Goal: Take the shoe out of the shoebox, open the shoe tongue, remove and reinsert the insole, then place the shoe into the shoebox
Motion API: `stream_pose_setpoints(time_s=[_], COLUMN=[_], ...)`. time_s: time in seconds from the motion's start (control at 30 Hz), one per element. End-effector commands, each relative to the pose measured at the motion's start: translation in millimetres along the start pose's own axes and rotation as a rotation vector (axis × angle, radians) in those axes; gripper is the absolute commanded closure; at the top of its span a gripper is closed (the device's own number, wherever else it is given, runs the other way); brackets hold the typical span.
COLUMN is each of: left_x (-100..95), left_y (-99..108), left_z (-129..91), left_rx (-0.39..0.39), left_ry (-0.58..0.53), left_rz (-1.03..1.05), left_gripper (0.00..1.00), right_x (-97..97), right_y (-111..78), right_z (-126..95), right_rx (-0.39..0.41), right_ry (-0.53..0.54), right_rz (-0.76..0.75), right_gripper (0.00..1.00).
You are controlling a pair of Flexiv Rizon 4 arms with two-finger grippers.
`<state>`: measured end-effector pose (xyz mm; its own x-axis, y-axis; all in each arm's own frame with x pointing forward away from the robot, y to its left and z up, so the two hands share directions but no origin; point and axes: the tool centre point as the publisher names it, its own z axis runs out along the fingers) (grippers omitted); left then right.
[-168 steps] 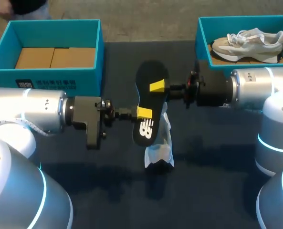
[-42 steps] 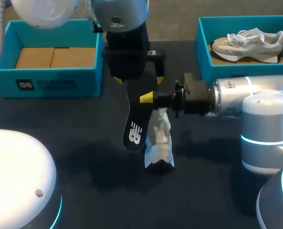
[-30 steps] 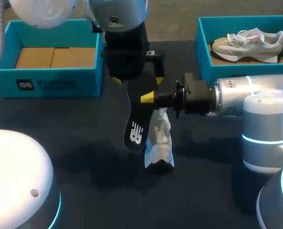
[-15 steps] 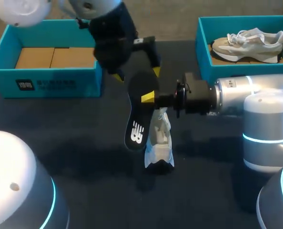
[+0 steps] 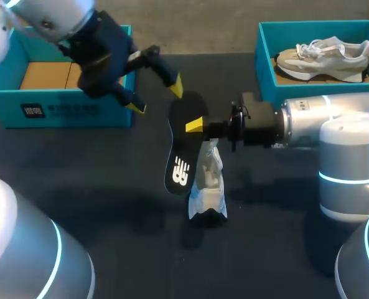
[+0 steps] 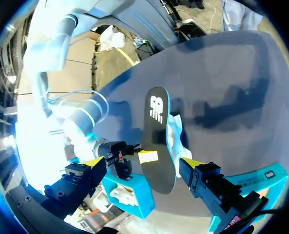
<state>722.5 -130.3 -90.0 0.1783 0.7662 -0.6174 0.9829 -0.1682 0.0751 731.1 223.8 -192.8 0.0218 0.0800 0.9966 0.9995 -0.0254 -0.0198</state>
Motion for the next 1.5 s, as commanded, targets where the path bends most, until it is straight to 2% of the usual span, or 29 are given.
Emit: stream_pose_setpoints(time_s=[0.03,0.43,0.53,0.7,0.93,1.17,1.5], left_x=[10.5,10.5,19.4,29.0,35.6,37.1,34.2], left_y=[-2.6,-2.6,-2.4,-1.0,3.4,7.0,21.5], left_z=[0.6,0.6,2.6,4.3,6.0,21.6,44.4], left_rx=[-0.008,-0.008,0.021,0.013,-0.011,-0.034,-0.101], left_ry=[-0.248,-0.248,-0.298,-0.381,-0.430,-0.491,-0.617], left_rz=[0.003,0.003,0.001,-0.043,-0.048,-0.089,-0.125], left_gripper=[0.00,0.00,0.00,0.00,0.00,0.00,0.00], right_x=[2.4,7.6,10.3,14.9,21.5,25.3,31.9], right_y=[-0.8,0.9,0.9,1.9,1.8,0.8,-7.0], right_z=[-0.5,0.6,3.2,-0.4,-5.6,-5.2,4.2], right_rx=[0.003,0.004,0.011,0.011,-0.004,-0.027,-0.026], right_ry=[-0.007,-0.006,0.008,0.012,0.004,0.017,0.100], right_rz=[0.003,0.003,0.004,0.004,-0.003,-0.018,-0.038], right_gripper=[1.00,1.00,1.00,1.00,1.00,1.00,1.00])
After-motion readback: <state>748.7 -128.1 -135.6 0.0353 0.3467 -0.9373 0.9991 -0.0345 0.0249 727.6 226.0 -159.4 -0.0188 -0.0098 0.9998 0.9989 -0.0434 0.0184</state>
